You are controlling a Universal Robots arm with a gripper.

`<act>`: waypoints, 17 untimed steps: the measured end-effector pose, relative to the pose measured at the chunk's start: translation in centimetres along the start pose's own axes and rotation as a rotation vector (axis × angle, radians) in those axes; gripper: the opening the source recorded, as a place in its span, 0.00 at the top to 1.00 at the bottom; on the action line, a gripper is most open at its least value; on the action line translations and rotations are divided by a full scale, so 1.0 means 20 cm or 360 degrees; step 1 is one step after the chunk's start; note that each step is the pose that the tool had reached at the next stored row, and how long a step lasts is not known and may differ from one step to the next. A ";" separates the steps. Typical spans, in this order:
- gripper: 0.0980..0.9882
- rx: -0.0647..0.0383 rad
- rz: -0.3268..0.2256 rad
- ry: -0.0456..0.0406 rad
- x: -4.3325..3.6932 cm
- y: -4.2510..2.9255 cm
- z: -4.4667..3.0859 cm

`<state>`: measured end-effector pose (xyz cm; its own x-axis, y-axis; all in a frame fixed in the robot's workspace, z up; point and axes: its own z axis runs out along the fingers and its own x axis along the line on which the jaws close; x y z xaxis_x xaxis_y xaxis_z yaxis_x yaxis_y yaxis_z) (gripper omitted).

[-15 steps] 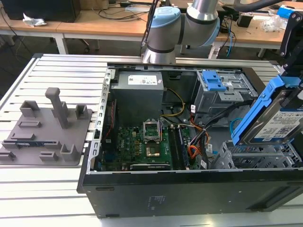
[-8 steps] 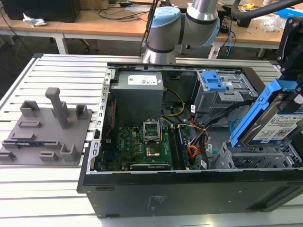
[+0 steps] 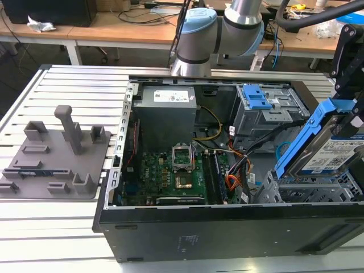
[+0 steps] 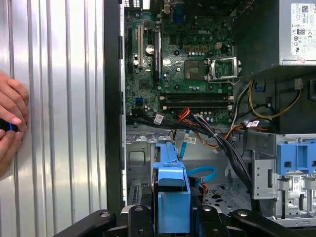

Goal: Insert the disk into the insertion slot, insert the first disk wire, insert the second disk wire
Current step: 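Insert the disk into the insertion slot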

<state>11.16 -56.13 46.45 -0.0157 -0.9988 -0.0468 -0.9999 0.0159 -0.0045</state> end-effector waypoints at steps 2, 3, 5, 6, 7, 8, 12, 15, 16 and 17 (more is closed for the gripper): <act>0.70 0.0000 0.0000 -0.0001 -0.001 0.000 0.002; 0.70 0.0000 0.0000 0.0000 -0.002 0.000 0.003; 0.70 0.0000 0.0000 0.0000 -0.004 0.000 0.008; 0.70 0.0000 -0.0001 0.0000 -0.004 0.000 0.010; 0.70 0.0000 -0.0001 0.0000 -0.004 0.000 0.012; 0.70 0.0000 -0.0001 0.0000 -0.005 0.000 0.016; 0.70 0.0000 -0.0002 0.0000 -0.007 0.000 0.026; 0.70 0.0000 -0.0002 0.0000 -0.009 0.000 0.033; 0.70 0.0000 -0.0002 0.0000 -0.010 0.000 0.035; 0.70 0.0000 -0.0002 0.0000 -0.011 -0.001 0.037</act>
<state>11.19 -55.88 45.72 -0.0146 -0.9988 -0.0470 -0.9999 0.0148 -0.0045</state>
